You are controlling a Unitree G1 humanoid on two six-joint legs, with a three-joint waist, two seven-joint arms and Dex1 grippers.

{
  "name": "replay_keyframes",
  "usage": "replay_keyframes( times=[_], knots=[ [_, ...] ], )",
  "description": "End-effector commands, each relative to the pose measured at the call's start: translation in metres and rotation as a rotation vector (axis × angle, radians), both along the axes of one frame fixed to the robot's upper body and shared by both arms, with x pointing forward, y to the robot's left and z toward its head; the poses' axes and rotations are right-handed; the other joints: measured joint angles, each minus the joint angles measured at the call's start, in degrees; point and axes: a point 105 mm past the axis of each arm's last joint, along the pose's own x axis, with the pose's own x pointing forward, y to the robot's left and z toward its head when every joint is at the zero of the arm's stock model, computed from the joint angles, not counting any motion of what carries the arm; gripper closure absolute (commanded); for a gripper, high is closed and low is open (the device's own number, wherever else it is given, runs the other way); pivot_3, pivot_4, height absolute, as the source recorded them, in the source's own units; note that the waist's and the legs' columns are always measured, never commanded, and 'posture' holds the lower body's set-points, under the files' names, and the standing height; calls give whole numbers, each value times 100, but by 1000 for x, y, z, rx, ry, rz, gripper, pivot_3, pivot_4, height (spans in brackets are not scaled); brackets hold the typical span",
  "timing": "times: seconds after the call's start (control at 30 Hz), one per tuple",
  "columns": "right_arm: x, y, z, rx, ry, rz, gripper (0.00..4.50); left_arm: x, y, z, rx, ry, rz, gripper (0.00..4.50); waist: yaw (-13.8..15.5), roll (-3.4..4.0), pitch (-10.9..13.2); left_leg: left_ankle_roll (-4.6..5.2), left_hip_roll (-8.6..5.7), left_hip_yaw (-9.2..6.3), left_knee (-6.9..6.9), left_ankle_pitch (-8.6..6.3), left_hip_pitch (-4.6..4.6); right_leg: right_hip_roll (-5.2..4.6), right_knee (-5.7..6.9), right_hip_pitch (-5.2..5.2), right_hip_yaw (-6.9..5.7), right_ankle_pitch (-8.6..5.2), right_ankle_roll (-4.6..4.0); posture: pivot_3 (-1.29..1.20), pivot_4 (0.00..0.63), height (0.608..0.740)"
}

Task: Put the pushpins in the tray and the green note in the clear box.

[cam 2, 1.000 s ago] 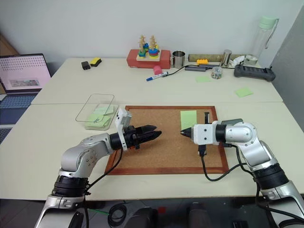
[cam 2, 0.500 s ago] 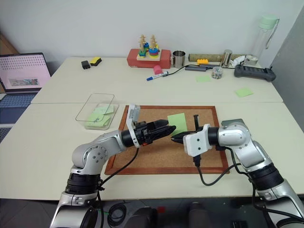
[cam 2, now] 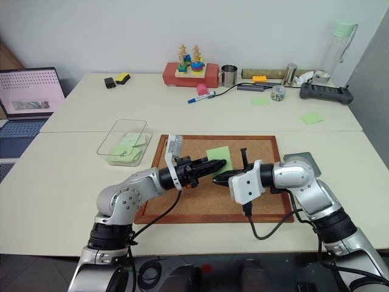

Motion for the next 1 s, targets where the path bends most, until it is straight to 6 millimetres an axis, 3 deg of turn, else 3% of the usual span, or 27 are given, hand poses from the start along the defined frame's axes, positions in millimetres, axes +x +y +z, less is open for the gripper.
replay_keyframes(
  times=[0.03, 0.17, 0.37, 0.77, 0.87, 1.0],
  knots=[
    [-2, 4, 11, 18, -44, 29, 4500, -6, -4, 7, 3, -55, -28, 3880, 0, 0, 0, 0, 0, 0, 0, 0, 0, 0, 0, 0, 0, 0, 0, 0, 150, 740],
    [-1, 4, 12, 20, -49, 31, 4500, -2, -2, 3, 19, -57, -1, 4489, 1, 0, 0, 0, 0, 1, 0, 0, 0, 0, 0, 0, 1, 0, 0, 0, 150, 740],
    [-2, 5, 16, 31, -63, 40, 4500, 1, -3, 2, 28, -71, 17, 4489, 1, 0, 0, 0, 0, 0, 0, 0, 0, 0, 0, 0, 0, 0, 0, 0, 150, 740],
    [-8, -1, 41, 149, -74, 16, 4500, 22, 2, -9, 70, -104, 164, 4489, 11, -2, 1, 0, -1, -1, 0, 0, -1, -2, -3, 0, 0, 0, 0, 0, 150, 740],
    [-4, -9, 49, 229, -12, -59, 4500, 23, 2, -8, 68, -110, 175, 4489, 16, -3, 2, 1, -1, -1, 0, 0, -2, -2, -4, 0, -1, 0, 0, 0, 150, 740],
    [20, -48, 54, 376, 181, -352, 4500, 22, 6, 5, 49, -154, 186, 4489, 30, -3, 2, 1, -1, -4, 0, 0, -6, -2, -5, 0, -1, 0, 0, 0, 150, 740]
  ],
)
